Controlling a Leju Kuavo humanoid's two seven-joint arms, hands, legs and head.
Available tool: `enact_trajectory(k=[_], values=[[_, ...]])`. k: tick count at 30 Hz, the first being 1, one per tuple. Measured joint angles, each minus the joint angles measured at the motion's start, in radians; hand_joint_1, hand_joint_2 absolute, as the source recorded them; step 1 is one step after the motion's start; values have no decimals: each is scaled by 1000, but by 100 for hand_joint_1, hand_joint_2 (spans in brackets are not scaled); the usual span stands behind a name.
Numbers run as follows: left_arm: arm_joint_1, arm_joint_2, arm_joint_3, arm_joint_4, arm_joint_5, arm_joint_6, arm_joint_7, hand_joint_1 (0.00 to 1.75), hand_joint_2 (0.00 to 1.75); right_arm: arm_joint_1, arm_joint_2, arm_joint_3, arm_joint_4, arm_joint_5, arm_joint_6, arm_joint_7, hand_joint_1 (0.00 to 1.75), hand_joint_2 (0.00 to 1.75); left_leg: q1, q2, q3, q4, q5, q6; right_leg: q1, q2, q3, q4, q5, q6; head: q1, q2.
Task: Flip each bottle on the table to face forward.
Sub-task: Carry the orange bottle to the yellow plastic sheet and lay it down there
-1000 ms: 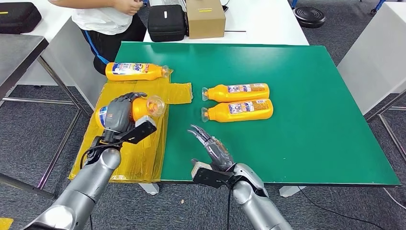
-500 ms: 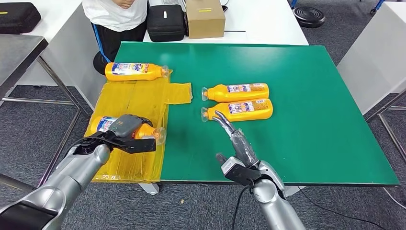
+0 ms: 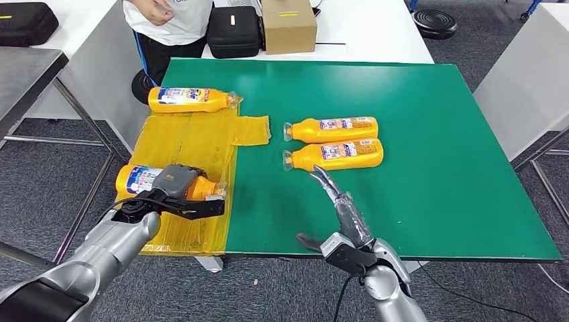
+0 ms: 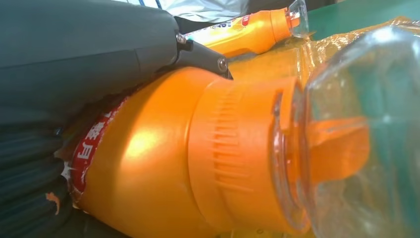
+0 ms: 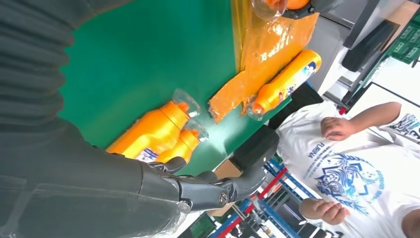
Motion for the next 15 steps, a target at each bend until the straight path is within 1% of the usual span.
enact_trajectory(k=[3,6,11,15], values=[[0,-6,-12,16,-18,4,15,175,175,13,0,-8,-2,0,1,0,0,175,0,0,1,0,0,0,0,0,1,0,0,0,0,0],[-4,-12,-22,32,-29,-14,22,175,175,23,1,-14,-2,0,3,0,0,175,0,0,3,0,0,0,0,0,3,0,0,0,0,0],[-28,-20,-35,57,-41,-74,19,175,175,30,1,-15,-2,0,8,0,0,175,0,1,6,0,0,0,0,0,6,0,0,0,0,0],[-54,-29,-41,74,-37,-152,-17,175,175,29,2,-16,-2,-1,13,0,0,175,0,0,7,0,0,0,0,0,8,0,0,0,0,0]])
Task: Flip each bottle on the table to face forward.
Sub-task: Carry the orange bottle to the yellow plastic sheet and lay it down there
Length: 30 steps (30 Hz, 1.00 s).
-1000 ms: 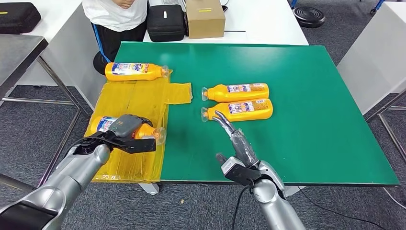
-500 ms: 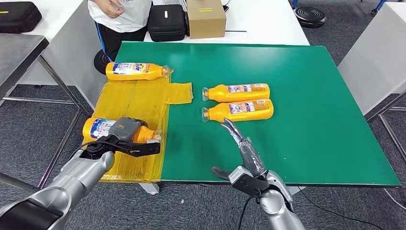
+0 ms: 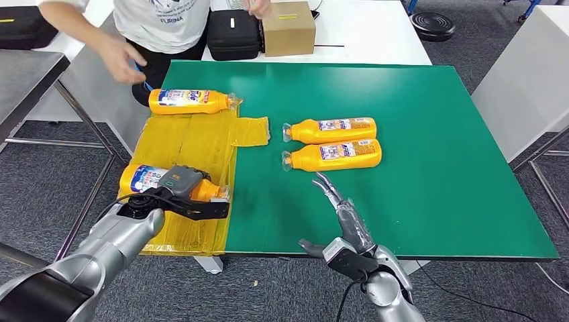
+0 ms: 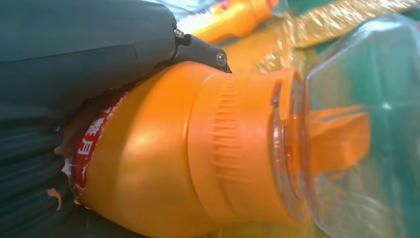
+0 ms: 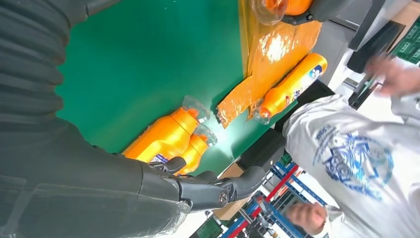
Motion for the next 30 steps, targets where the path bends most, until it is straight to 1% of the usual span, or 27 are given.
enact_trajectory(k=[3,9,13,14,15,17,18,19,21,30], values=[[-21,-5,0,14,15,-77,-44,175,175,-1,0,-1,0,-1,3,0,0,175,0,0,0,0,0,0,0,0,0,0,0,0,0,0],[-50,-8,0,32,55,-190,-103,175,175,-1,0,-1,1,-4,5,-2,0,175,0,0,0,0,0,0,0,0,0,0,0,0,0,0],[-63,-8,-2,40,83,-241,-124,165,175,-5,0,-1,6,-7,0,-6,0,175,0,0,0,0,0,0,0,0,0,0,0,0,0,0],[-64,-8,-2,42,87,-245,-124,146,175,-7,0,-1,7,-9,-1,-8,0,175,0,0,0,0,0,0,0,0,0,0,0,0,0,0],[-65,-8,-2,44,89,-246,-124,115,175,-8,-1,-1,8,-12,-2,-10,0,175,0,0,0,0,0,0,0,0,0,0,0,0,0,0],[-64,-8,-2,47,90,-243,-122,38,175,-11,-1,-1,9,-17,-4,-12,0,175,0,0,0,0,0,0,0,0,0,0,0,0,0,0],[-64,-8,-2,48,92,-241,-122,15,175,-12,-2,-1,9,-19,-4,-12,0,175,0,0,0,0,0,0,0,0,0,0,0,0,0,0],[-63,-8,-2,49,94,-239,-122,5,175,-13,-2,-1,9,-21,-4,-12,0,175,0,0,0,0,0,0,0,0,0,0,0,0,0,0],[-61,-8,-2,51,99,-234,-122,0,175,-13,-2,-1,9,-22,-4,-12,0,175,0,0,0,0,0,0,0,0,1,0,0,0,0,0],[-57,-6,-2,52,102,-219,-122,0,175,-13,-3,-1,9,-24,-4,-12,0,175,0,-1,1,0,0,0,0,0,1,0,0,0,0,0]])
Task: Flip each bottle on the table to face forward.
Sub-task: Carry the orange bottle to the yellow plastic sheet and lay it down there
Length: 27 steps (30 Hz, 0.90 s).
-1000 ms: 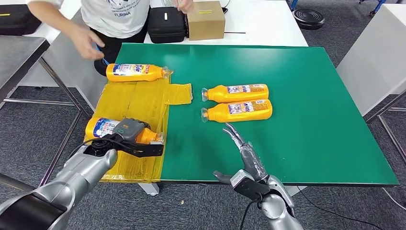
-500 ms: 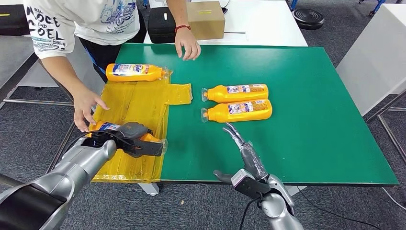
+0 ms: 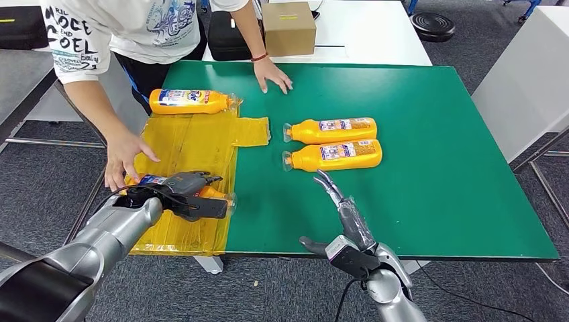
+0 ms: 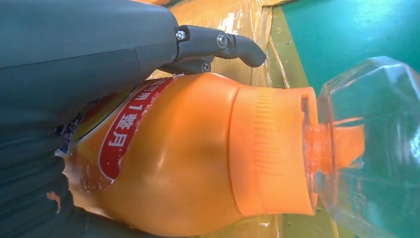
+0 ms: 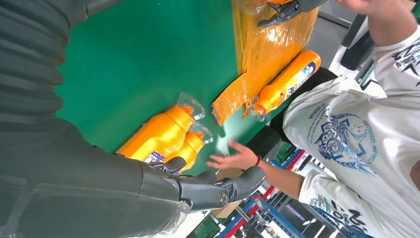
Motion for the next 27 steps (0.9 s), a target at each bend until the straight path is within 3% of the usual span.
enact_trajectory(k=[12,27], values=[[-21,11,-13,0,-14,-64,-41,0,175,-9,0,0,5,-6,-4,0,0,175,0,0,0,0,0,0,0,0,0,0,0,0,0,0],[-113,43,-49,-5,8,-176,-141,0,175,-22,0,0,18,-15,-15,0,0,175,0,0,-2,0,0,0,0,0,-2,0,0,0,0,0]])
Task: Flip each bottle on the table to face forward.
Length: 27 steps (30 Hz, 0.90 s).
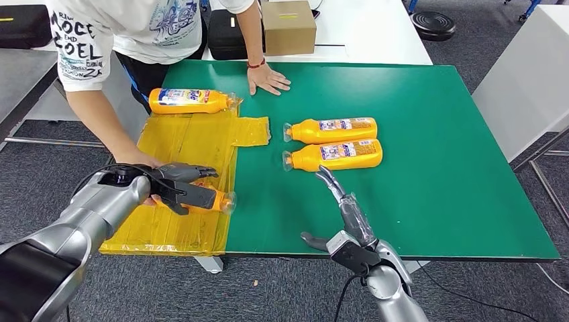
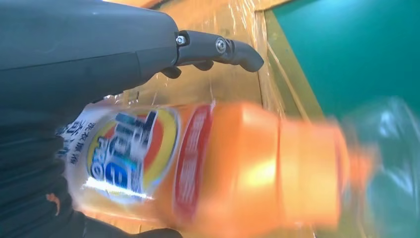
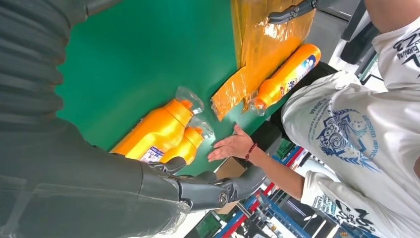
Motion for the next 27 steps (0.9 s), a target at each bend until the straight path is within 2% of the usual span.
enact_trajectory(k=[7,13,17,19,21,25,27], values=[[-17,0,-10,-8,20,-1,-24,0,175,-2,0,0,2,0,-3,1,0,175,0,0,-1,0,0,0,0,0,-1,0,0,0,0,0],[-38,16,-42,-45,74,-94,-114,0,175,-4,0,0,10,-2,-4,2,0,175,0,0,-1,0,0,0,0,0,-1,0,0,0,0,0],[-45,42,-74,-95,192,-161,-173,0,175,-3,0,-1,13,-1,-7,2,0,175,0,0,-1,0,0,0,0,0,-1,0,0,0,0,0],[-42,58,-81,-128,291,-165,-195,0,175,1,-1,-3,12,6,-16,6,0,175,0,0,-1,0,0,0,0,0,-1,0,0,0,0,0],[-24,69,-81,-170,412,-95,-206,0,175,8,-5,-7,10,39,-34,25,0,175,0,0,-1,0,0,0,0,0,-2,0,0,0,0,0],[66,61,-54,-228,535,166,-192,0,175,12,-20,-24,3,130,-65,83,0,175,0,0,-1,0,0,0,0,0,-2,0,0,0,0,0],[106,53,-47,-245,540,206,-189,0,175,11,-27,-30,2,141,-67,91,0,175,0,0,-2,0,0,0,0,0,-2,0,0,0,0,0]])
